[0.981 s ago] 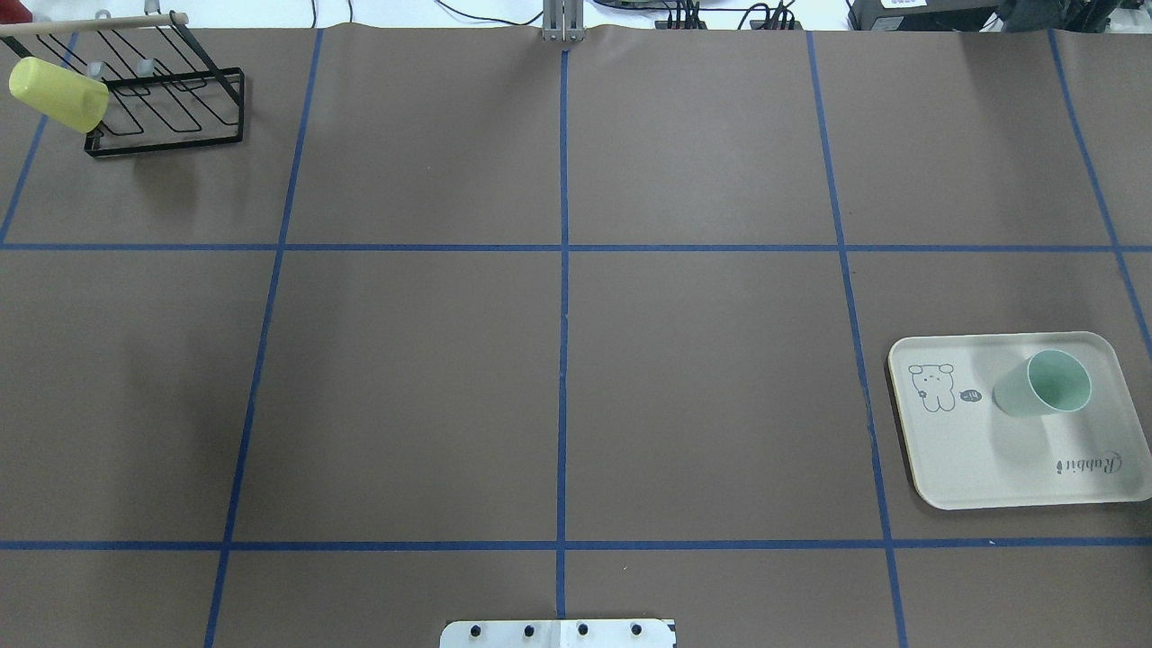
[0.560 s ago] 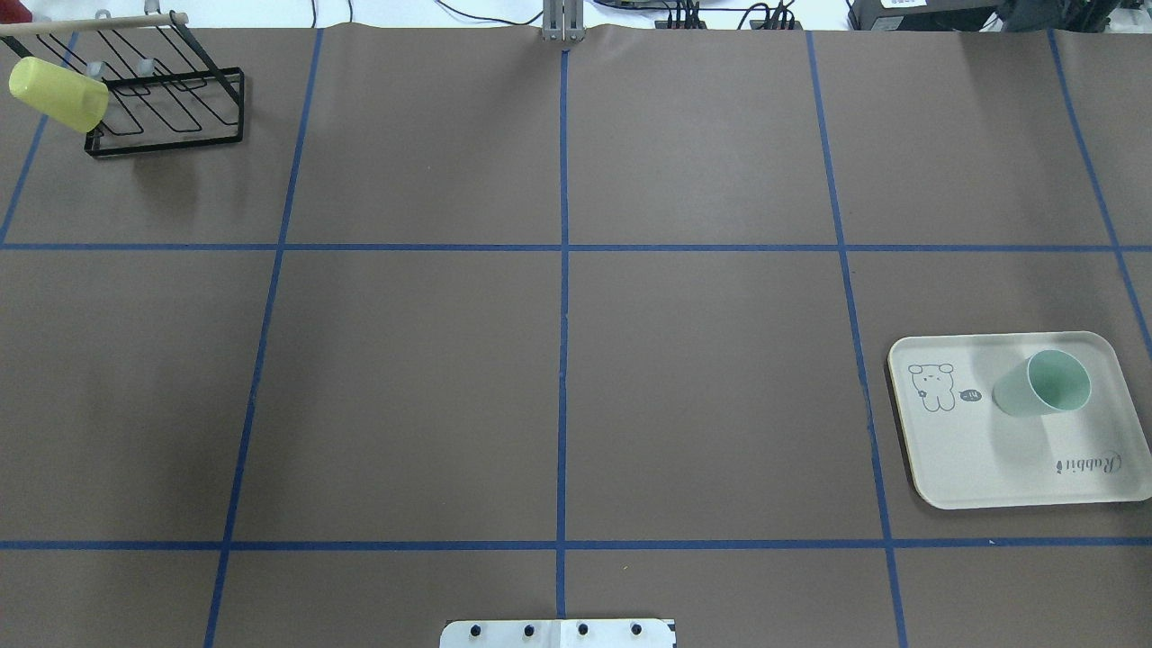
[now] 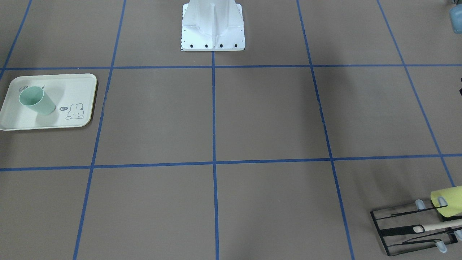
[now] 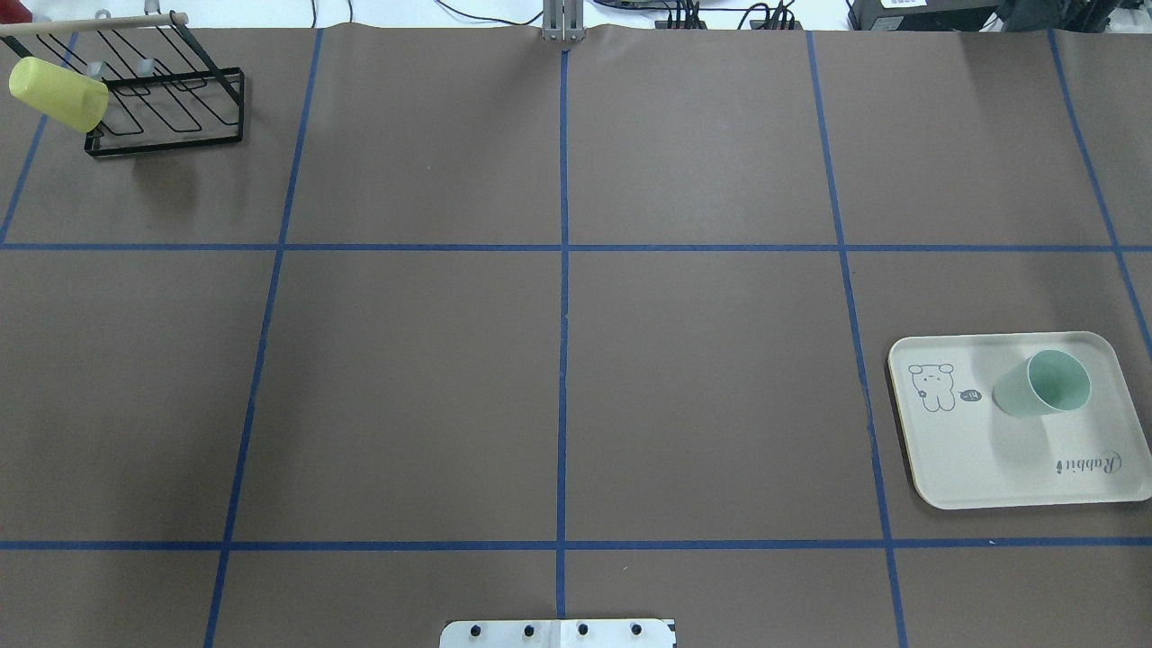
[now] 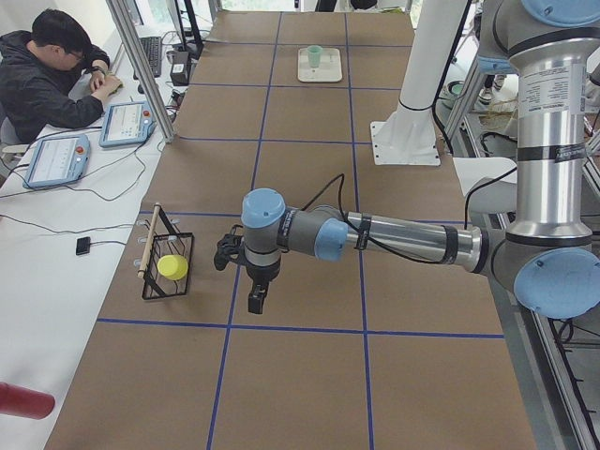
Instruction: Left arm grabs green cup and hands to right arm on tray
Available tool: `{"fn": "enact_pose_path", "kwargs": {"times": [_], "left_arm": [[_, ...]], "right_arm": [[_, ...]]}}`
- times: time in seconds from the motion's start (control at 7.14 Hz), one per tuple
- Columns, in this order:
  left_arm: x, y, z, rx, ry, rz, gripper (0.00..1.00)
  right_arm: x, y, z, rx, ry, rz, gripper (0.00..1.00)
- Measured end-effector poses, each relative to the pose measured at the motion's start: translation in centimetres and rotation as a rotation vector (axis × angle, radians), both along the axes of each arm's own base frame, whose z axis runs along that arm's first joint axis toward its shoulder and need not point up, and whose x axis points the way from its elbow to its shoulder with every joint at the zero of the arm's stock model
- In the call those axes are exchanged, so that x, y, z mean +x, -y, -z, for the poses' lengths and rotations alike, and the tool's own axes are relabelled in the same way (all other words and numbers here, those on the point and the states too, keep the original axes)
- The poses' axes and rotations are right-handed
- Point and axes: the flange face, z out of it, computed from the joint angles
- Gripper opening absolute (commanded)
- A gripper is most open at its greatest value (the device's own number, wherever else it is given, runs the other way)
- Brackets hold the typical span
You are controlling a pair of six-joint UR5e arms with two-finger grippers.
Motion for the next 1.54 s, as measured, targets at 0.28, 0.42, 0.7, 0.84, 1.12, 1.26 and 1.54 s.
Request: {"fn": "enact_pose_path", "kwargs": {"times": [0.28,0.42,0.7,0.84,1.12,1.26,1.54], "left_arm": [[-1.6,-0.3,-0.2,-0.052,-0.076,-0.028,1.00],[-1.8,-0.8,-0.9,-0.074,-0.103,-0.029,1.00],[-2.4,-2.0,-2.7,-0.109,-0.135,-0.015,1.00],[-2.5,-2.4,-3.1,-0.118,-0.146,-0.012,1.00],[-2.5,-2.6,-3.3,-0.122,-0.152,-0.010,1.00],[-2.5,-2.6,-3.2,-0.121,-0.153,-0.009,1.00],[-2.6,-2.6,-3.0,-0.120,-0.152,-0.005,1.00]], "right_arm": [[0.8,-1.5,-1.1,-0.014,0.033,0.001,0.99],[1.0,-2.0,-1.6,-0.017,0.029,0.000,0.99],[1.0,-2.5,-2.2,-0.026,0.024,0.000,0.99],[1.0,-2.8,-2.6,-0.033,0.026,-0.001,0.99],[1.0,-3.4,-3.1,-0.044,0.028,-0.001,0.99],[1.0,-3.4,-3.0,-0.040,0.026,0.000,0.99],[1.3,-2.8,-0.8,0.014,-0.013,0.000,0.99]]}}
